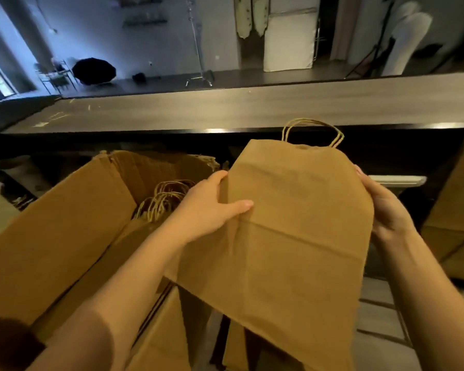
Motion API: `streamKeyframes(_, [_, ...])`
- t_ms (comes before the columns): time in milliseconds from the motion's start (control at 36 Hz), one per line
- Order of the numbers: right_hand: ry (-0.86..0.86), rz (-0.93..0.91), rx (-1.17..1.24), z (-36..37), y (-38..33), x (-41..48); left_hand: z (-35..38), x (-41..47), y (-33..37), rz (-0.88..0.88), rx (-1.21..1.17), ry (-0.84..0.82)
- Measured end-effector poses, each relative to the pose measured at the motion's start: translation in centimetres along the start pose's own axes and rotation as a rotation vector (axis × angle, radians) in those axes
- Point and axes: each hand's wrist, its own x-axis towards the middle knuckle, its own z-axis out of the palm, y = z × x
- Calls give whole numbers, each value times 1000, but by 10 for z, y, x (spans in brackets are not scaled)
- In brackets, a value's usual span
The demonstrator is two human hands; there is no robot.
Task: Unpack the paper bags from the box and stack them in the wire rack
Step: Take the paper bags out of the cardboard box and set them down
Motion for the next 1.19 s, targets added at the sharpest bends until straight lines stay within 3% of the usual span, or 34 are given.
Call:
streamKeyframes(139, [243,41,57,-17,2,-18,20,-4,18,90,40,-24])
streamKeyframes(333, [652,-60,-300,-39,20,-22,77,-14,21,190,66,-50])
streamKeyframes(472, [783,-116,-506,-47,44,-26,108,-14,11,76,37,-119])
streamKeyframes(750, [694,31,-840,-64,92,-38,148,-14,-45,-164,-67,-180])
streamKeyframes(861, [557,90,-974,-72,105,-47,162,-15,-68,-243,-129,-183])
streamKeyframes(972, [428,216,-1160,-81,108,-52,169,-15,-84,-325,-161,-152])
streamKeyframes(1194, [350,447,-1410,-104,120,-68,176,-18,-92,-397,-116,-79])
